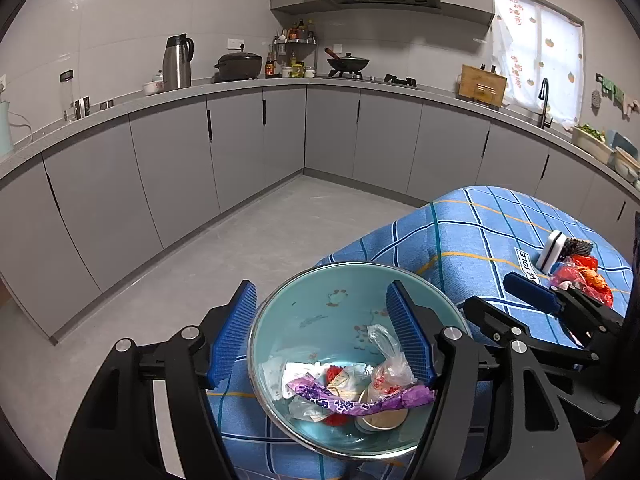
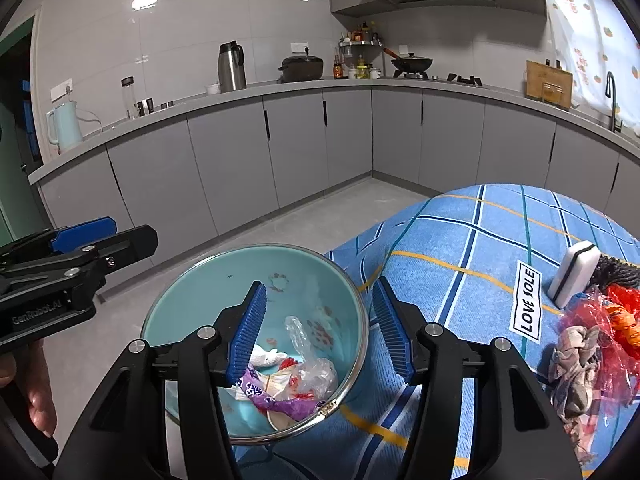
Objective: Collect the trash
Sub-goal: 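Open both tools to drop the bag and wrapper into the bucket, then move both tools back over the trash on the table, then grasp the patterned cloth with the left tool while the right tool grasps the orange wrapper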
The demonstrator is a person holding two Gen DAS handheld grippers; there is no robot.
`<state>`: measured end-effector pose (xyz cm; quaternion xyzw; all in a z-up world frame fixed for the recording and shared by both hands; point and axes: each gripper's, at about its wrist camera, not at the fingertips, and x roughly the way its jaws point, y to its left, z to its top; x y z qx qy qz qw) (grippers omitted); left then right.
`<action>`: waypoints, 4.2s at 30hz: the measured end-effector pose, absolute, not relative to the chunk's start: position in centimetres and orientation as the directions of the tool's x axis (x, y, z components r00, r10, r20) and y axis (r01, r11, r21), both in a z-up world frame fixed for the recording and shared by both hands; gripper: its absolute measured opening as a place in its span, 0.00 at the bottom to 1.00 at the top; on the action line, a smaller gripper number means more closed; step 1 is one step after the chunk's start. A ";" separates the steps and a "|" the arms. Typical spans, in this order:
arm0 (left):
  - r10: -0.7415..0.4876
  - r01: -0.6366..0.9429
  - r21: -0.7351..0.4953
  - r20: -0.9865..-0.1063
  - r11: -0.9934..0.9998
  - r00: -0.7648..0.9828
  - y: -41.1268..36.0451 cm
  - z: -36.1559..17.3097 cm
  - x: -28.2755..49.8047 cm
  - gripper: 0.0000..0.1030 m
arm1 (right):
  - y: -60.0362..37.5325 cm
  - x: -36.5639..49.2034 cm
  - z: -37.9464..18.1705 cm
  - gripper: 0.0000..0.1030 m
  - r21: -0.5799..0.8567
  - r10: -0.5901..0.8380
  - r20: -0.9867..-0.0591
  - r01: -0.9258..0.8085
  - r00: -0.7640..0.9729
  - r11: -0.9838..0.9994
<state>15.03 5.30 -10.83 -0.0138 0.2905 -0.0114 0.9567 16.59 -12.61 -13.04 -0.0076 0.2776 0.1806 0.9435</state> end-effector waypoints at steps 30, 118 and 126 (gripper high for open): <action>-0.074 0.088 -0.001 -0.552 0.996 0.831 1.2 -10.9 14.4 0.86 | -17.8 13.1 -10.9 0.62 0.074 0.248 -0.510 -0.245 0.824 0.967; -0.389 0.447 0.001 -0.492 0.895 0.779 -12.6 -7.0 13.1 0.11 | -35.5 7.8 -8.5 0.17 0.091 0.005 -0.501 0.047 0.865 0.995; -0.365 0.415 0.001 -0.476 0.910 0.800 -10.8 -6.2 12.2 0.11 | -32.9 7.1 -8.0 0.17 0.098 0.049 -0.494 0.000 0.868 0.995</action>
